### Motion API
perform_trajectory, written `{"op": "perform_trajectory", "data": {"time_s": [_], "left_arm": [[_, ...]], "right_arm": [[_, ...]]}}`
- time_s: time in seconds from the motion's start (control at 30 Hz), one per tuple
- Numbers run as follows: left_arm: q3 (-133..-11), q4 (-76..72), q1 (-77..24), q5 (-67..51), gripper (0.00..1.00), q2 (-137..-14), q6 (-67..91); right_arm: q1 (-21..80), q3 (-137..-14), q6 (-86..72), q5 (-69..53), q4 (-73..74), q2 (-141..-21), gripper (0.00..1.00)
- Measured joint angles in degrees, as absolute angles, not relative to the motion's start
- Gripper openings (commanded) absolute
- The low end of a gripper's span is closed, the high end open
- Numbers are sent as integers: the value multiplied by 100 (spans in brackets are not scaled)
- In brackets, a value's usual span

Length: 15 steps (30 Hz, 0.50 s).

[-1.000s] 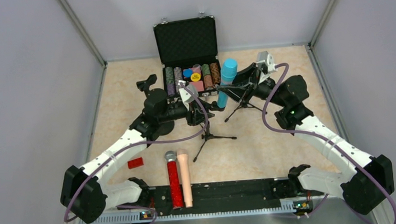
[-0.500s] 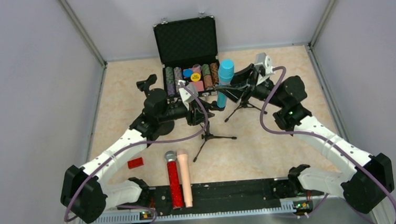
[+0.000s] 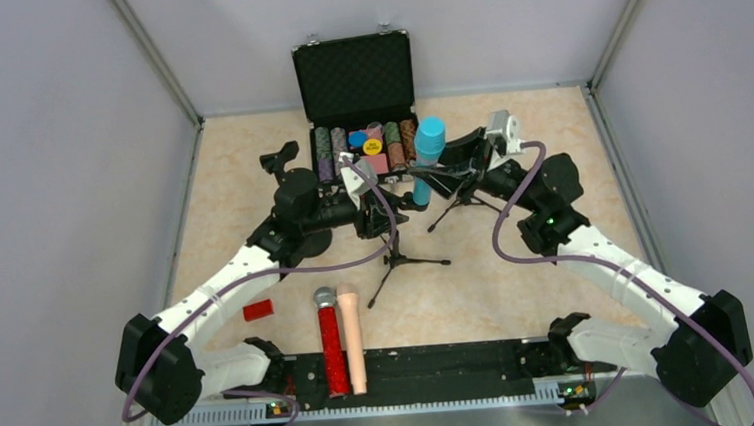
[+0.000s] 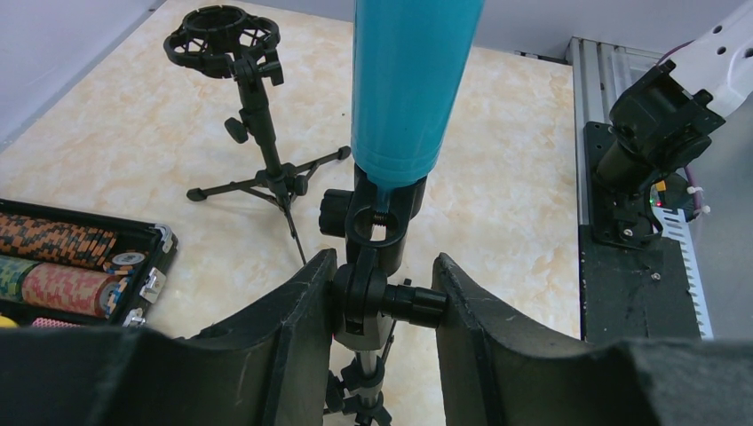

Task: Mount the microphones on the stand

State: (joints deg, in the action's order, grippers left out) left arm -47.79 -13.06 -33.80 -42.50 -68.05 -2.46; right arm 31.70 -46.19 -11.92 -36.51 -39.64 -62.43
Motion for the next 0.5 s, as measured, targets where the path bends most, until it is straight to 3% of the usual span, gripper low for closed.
{"op": "perform_trajectory", "data": {"time_s": [0.5], "left_arm": [[-4628,-843,-3378,-3951,0,-6895,-436]], "right_arm": [[3216,-3975,-1173,-3194,-4248,-6233,0]]}}
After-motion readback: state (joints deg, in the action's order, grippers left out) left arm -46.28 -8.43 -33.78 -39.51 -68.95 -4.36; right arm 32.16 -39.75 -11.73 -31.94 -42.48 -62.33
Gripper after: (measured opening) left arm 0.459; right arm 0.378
